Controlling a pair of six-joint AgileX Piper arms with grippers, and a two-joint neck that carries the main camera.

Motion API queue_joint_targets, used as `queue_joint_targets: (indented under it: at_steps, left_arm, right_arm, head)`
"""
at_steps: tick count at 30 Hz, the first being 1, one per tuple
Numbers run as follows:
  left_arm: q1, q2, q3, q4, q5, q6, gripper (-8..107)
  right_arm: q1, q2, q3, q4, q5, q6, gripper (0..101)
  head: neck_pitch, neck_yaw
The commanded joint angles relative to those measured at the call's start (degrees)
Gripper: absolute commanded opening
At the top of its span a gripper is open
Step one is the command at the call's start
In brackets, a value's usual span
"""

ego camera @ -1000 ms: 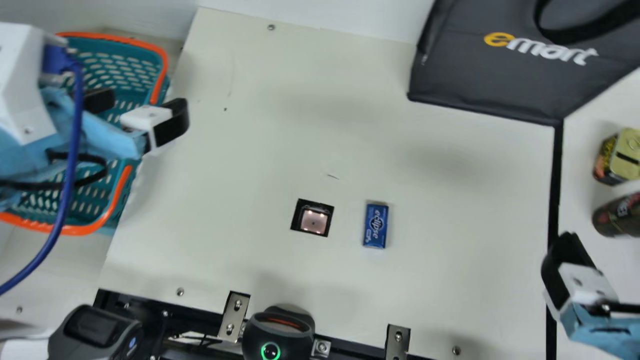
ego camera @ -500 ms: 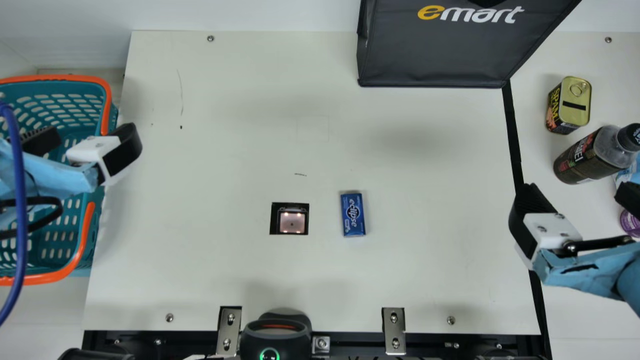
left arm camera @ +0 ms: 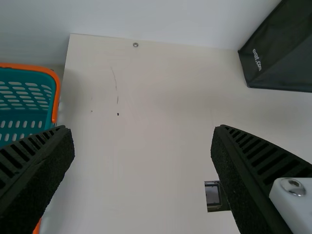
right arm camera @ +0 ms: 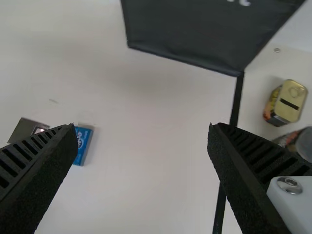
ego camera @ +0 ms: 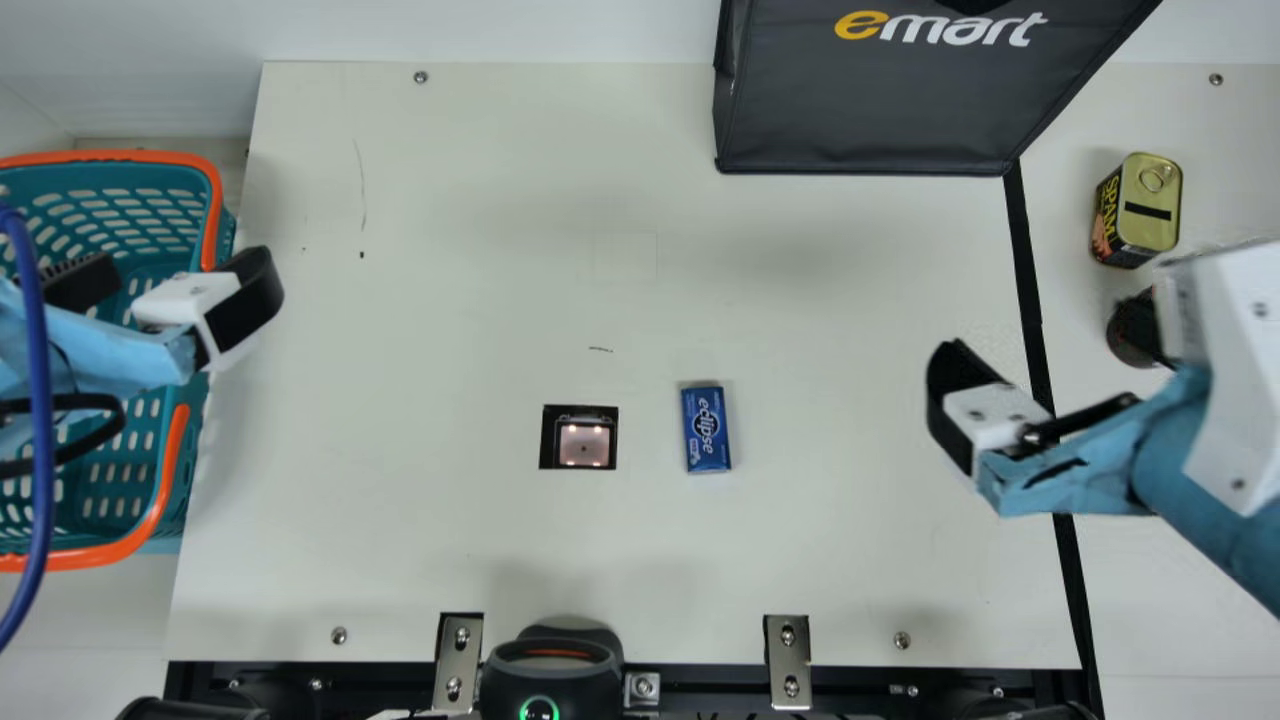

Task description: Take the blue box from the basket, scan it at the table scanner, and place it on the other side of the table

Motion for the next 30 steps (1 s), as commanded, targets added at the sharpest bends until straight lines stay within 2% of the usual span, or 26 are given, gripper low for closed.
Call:
queue_joint_targets:
  at_steps: [1, 6, 11, 22, 30]
  left_arm:
    - [0.0, 0.0, 0.0, 0.0, 0.0, 0.0, 90]
    - [0.0, 0.0, 0.0, 0.0, 0.0, 0.0, 90]
    - [0.0, 0.0, 0.0, 0.0, 0.0, 0.0, 90]
    - [0.0, 0.0, 0.0, 0.0, 0.0, 0.0, 90]
    - [0.0, 0.0, 0.0, 0.0, 0.0, 0.0, 90]
  right_arm:
    - [2.0, 1.2, -0.2, 0.9, 0.4, -1.1, 95]
    - [5.2, 3.9, -0.8, 2.2, 1.0, -2.1, 95]
    - [8.7, 6.8, -1.5, 1.0, 1.8, 0.7, 95]
    - [21.8, 15.6, -1.7, -7.4, 0.7, 18.0, 95]
    - [29.3, 21.7, -0.9, -11.4, -1.2, 31.3, 95]
  head:
    - [-1.6, 0.0]
    - [-1.6, 0.0]
    - [-1.6, 0.0]
    - [-1.6, 0.0]
    - [-1.6, 0.0]
